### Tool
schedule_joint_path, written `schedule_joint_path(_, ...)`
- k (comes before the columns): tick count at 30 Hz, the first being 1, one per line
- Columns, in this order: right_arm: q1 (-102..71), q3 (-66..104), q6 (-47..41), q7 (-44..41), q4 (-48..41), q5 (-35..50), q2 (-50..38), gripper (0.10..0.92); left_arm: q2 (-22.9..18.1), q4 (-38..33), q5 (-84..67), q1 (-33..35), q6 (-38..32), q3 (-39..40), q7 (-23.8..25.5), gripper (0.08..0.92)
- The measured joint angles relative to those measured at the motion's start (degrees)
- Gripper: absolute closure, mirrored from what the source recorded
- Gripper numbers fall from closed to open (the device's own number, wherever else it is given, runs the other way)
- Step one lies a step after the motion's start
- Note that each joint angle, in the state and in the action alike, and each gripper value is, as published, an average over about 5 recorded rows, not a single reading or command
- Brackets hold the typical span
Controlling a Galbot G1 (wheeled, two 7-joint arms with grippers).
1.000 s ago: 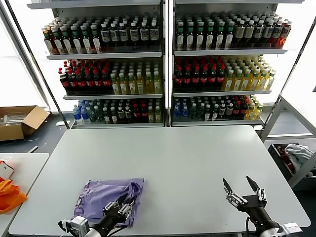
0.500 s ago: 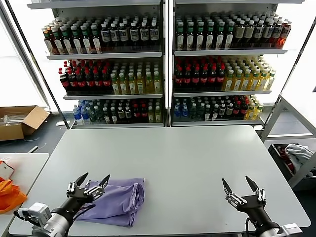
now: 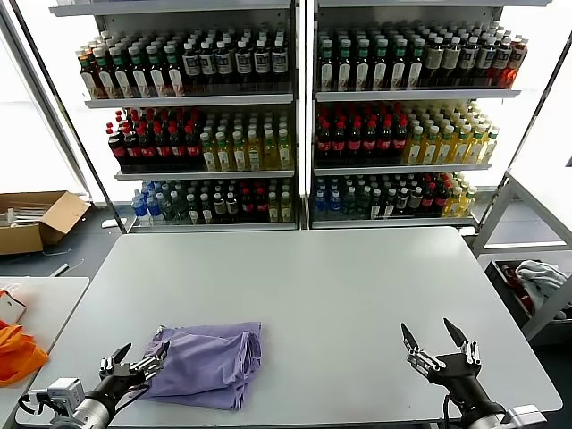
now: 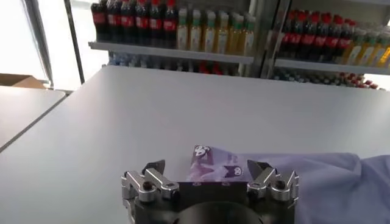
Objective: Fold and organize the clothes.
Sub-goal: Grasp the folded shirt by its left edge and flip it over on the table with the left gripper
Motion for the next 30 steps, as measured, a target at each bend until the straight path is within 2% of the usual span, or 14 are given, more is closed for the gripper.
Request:
schedule_joint_path(9, -0.27, -0.07, 0.02, 0.00, 0.04, -0.26, 0.29, 0.203, -0.09, 3.35, 0.43, -0.99, 0.91, 1.67, 1.62, 0.197)
schedule_joint_path(21, -0.04, -0.11, 0.09, -0.01, 0.04, -0.21, 0.08, 0.203, -0.92, 5.53, -0.40, -1.51, 0.25, 1.75, 2.73, 0.523)
schedule_joint_path(30, -0.42, 0.18, 0.19, -0.07, 0.03, -0.14, 0.19, 0.203, -3.11, 6.15, -1.40, -1.11, -1.19, 1.05, 2.96, 0.782)
